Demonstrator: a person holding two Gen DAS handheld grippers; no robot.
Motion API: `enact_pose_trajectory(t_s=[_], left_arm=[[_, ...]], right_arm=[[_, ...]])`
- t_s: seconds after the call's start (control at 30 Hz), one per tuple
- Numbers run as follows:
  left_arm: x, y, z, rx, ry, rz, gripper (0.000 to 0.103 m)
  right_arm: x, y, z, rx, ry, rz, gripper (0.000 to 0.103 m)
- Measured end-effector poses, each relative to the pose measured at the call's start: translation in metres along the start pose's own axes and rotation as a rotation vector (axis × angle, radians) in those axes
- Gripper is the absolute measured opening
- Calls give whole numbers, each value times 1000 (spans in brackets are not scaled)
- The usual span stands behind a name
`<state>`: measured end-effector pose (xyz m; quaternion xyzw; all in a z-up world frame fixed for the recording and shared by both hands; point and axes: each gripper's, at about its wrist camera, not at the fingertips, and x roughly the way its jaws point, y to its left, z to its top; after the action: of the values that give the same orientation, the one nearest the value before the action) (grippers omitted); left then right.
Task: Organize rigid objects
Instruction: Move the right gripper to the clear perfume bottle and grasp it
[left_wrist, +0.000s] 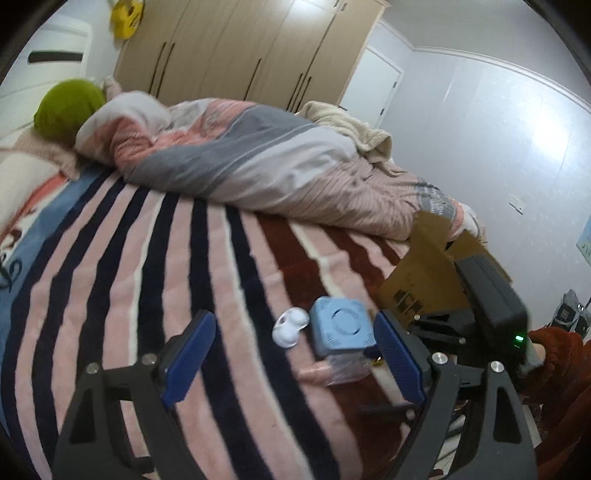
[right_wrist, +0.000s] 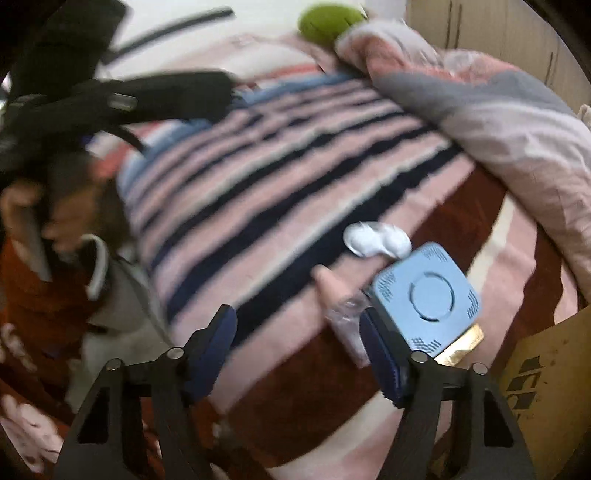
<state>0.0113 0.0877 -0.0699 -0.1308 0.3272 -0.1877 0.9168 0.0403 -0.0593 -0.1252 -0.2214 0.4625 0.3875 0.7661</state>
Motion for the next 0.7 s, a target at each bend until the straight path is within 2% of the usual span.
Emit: enact_pose_trajectory(t_s=[0.1,0.3,0.47,0.67,0.7], left_arm=[[4,12,-6,-30,9,-25,86],[5,27,-12,-63,14,-41,86],[0,30,-13,-65,6,-55,86],[-1,29,-12,-64,3,-66,86],[-1,28,-12,-63,4,-69,86]], right_arm=[[16,-11,2,2,48,-63,65],[31,-17,9,-29,131,-72,65],[34,-13,6,-25,193,-32,65],[35,-20,4,32,194,31,65],[39,-19,3,29,202,28,62]])
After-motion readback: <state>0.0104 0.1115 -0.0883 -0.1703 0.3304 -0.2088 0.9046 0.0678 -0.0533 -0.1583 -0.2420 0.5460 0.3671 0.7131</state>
